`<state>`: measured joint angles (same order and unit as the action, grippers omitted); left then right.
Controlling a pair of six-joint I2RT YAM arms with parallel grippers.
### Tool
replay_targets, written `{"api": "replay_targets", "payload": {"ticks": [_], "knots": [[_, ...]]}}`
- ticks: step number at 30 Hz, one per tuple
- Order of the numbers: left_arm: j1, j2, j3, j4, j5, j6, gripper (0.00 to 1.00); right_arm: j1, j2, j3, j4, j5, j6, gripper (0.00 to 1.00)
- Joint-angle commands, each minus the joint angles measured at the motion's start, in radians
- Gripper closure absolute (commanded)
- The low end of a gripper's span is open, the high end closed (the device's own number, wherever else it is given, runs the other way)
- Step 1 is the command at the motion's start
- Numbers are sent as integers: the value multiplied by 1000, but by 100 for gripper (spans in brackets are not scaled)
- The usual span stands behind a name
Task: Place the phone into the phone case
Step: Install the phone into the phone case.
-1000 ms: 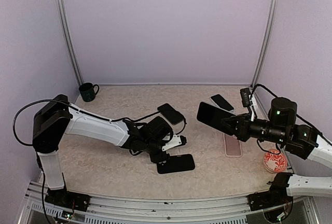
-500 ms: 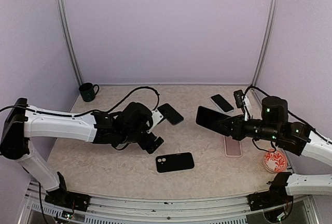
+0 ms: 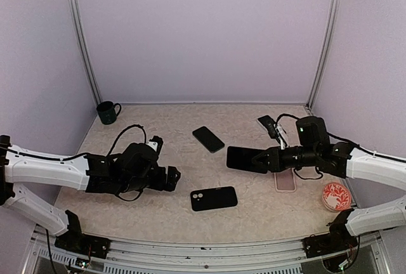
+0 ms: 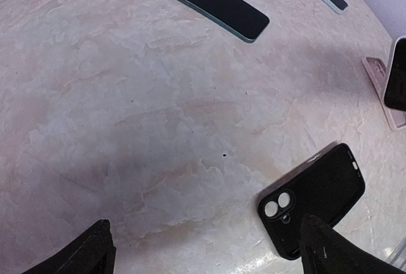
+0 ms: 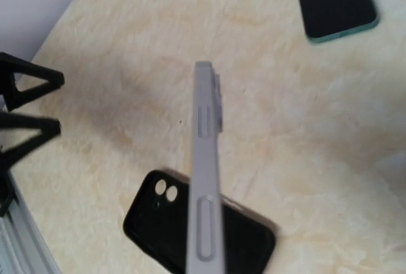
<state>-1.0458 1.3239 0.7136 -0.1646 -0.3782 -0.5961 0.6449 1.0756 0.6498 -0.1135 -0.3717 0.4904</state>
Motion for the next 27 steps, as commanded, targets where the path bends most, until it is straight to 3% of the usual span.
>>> {"api": "replay_targets", "payload": {"ticks": [1, 5, 11, 17, 27], "knots": [[-22, -59, -10, -12, -151, -265, 1, -13, 29, 76, 84, -67, 8, 100], [-28, -85, 18, -113, -272, -360, 1, -13, 44, 82, 79, -17, 65, 100], [-12, -46, 78, -181, -262, -355, 1, -14, 61, 107, 38, 85, 161, 100], [2, 44, 59, -176, -175, -447, 1, -24, 120, 144, 31, -31, 142, 100], [4, 11, -33, -9, -37, -453, 1, -24, 249, 222, -1, -160, 100, 100]]}}
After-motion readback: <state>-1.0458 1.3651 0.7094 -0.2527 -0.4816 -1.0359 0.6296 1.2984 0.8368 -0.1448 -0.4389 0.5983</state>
